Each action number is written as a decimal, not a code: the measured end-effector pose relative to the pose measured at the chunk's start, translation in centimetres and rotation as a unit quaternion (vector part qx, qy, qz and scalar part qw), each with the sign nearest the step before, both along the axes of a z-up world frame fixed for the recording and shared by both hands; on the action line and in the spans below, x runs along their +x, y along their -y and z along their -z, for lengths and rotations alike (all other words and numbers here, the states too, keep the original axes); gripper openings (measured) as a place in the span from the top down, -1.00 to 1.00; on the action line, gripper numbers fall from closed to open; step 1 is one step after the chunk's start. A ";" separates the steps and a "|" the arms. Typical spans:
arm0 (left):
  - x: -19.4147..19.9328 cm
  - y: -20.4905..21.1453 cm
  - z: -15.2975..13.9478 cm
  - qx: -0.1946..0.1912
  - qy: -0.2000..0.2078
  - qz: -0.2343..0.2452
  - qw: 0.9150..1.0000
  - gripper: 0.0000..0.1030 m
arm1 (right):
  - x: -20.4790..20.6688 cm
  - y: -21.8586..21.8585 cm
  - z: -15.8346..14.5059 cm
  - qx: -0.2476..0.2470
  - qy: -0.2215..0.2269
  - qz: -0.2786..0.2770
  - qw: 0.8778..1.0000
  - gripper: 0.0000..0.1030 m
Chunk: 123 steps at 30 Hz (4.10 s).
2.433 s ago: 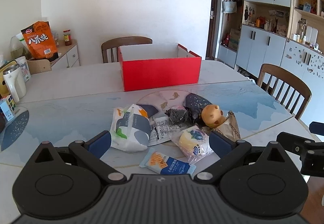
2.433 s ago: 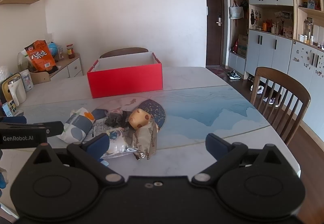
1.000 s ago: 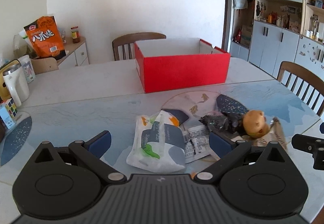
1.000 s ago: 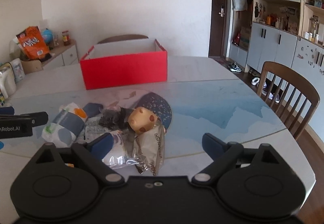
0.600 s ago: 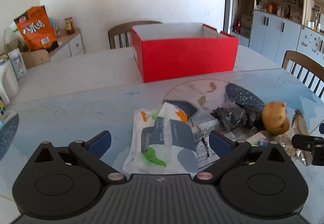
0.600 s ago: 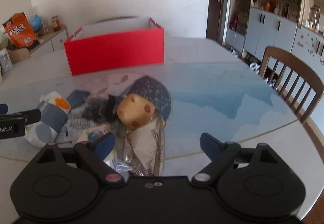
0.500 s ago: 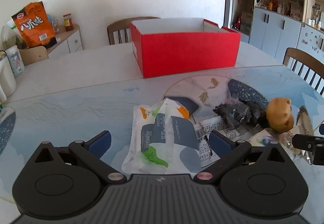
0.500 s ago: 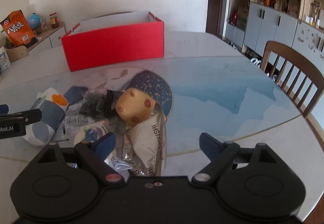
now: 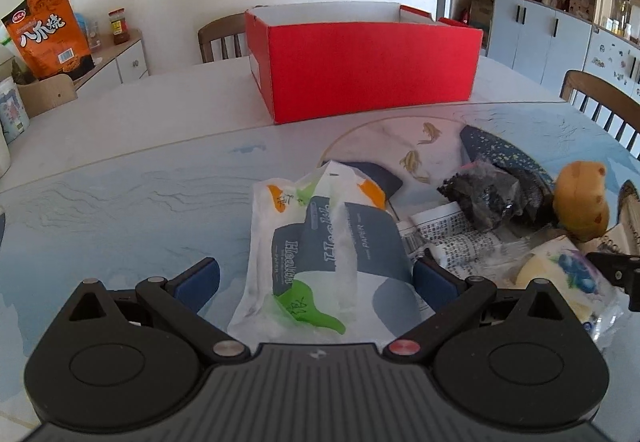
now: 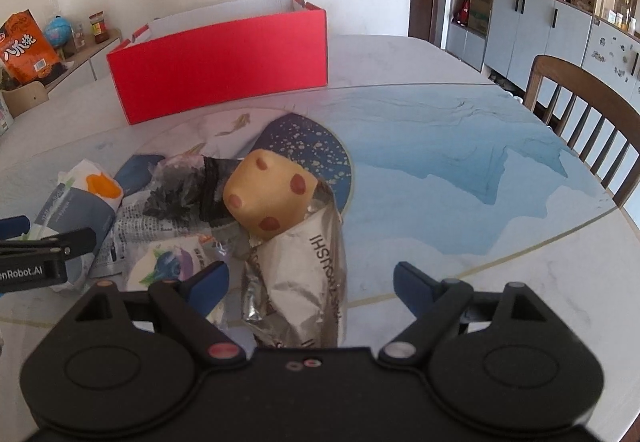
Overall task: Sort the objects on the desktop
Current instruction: 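Grasp the white-green tissue pack with the left gripper while the right grasps the silver foil bag, then lift the tissue pack and foil bag with both grippers over the red box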
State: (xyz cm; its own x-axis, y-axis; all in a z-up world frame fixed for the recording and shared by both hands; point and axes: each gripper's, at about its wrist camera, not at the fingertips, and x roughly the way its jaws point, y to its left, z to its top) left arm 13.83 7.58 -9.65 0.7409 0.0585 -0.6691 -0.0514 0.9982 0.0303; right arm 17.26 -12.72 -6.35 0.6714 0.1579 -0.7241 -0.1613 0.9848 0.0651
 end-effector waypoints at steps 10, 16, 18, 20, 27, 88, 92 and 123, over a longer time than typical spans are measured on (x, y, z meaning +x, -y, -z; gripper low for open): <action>0.7 0.0 0.6 0.000 0.001 -0.003 1.000 -1.00 | 0.5 0.0 0.8 -0.001 -0.011 0.000 1.000 -0.61; 1.2 -0.6 1.0 -0.002 -0.013 -0.016 1.000 -1.00 | 0.7 -0.2 1.0 0.004 -0.016 -0.008 1.000 -0.39; 1.2 -0.8 1.1 -0.005 -0.015 -0.021 1.000 -1.00 | 0.7 -0.3 1.0 0.005 -0.018 -0.012 1.000 -0.29; 1.2 -0.9 1.1 -0.005 -0.015 -0.020 1.000 -0.99 | 0.7 -0.4 0.9 0.005 -0.019 -0.014 1.000 -0.22; 1.5 -0.9 0.9 -0.005 -0.013 -0.012 1.000 -0.88 | 0.8 -0.6 0.5 0.009 -0.024 -0.021 0.999 -0.04; 2.9 -2.0 -10.4 -0.026 0.024 0.025 0.999 -0.63 | 2.3 -1.6 -10.1 0.008 0.026 -0.019 0.999 0.10; 3.3 -1.7 -11.0 -0.027 0.024 0.019 0.999 -0.63 | 3.8 -1.8 -10.8 0.016 0.022 -0.040 0.999 0.10; 12.9 0.8 -16.0 -0.031 -0.008 -0.037 0.999 -0.63 | 17.1 -3.1 -15.9 0.026 0.025 -0.184 0.982 0.10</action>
